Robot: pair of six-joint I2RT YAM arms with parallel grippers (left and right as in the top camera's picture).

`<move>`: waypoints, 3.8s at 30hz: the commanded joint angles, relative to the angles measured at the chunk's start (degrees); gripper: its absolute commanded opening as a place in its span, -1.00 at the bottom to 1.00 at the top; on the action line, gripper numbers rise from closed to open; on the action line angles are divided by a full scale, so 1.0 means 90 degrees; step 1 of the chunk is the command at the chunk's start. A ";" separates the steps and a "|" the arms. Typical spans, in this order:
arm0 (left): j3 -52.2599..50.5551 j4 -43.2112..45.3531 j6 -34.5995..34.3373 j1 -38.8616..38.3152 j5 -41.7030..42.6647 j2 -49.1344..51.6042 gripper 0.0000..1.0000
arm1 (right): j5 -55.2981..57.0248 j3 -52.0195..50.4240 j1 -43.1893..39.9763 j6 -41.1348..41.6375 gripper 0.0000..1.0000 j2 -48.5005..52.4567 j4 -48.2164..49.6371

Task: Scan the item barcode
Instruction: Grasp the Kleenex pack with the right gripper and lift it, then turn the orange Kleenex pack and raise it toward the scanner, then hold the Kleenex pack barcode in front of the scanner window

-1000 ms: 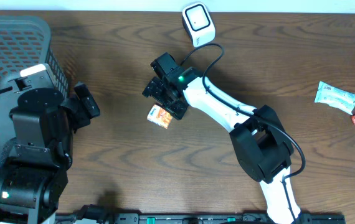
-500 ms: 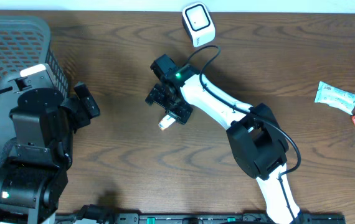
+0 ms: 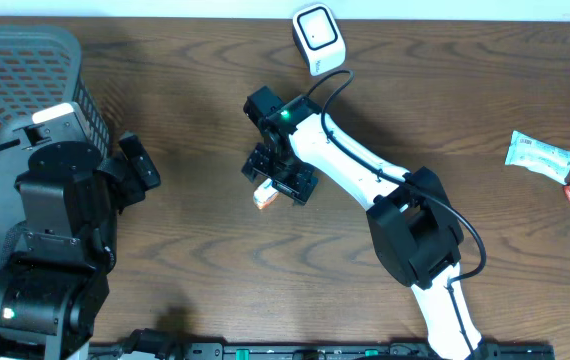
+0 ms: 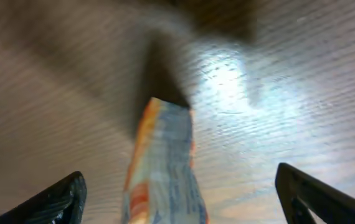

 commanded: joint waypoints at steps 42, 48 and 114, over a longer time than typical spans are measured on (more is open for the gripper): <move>0.0041 -0.0019 0.0107 0.0029 -0.0063 -0.0010 0.96 | 0.0338 0.0015 0.0333 0.1591 -0.29 0.0690 0.0364; 0.0041 -0.0019 0.0107 0.0029 -0.0063 -0.0010 0.96 | 0.0289 0.0039 0.0248 0.1071 -0.49 0.0687 0.0289; 0.0041 -0.0019 0.0107 0.0029 -0.0063 -0.0010 0.96 | 0.0763 0.3487 -0.0510 -0.6907 -0.72 -0.0277 -0.3606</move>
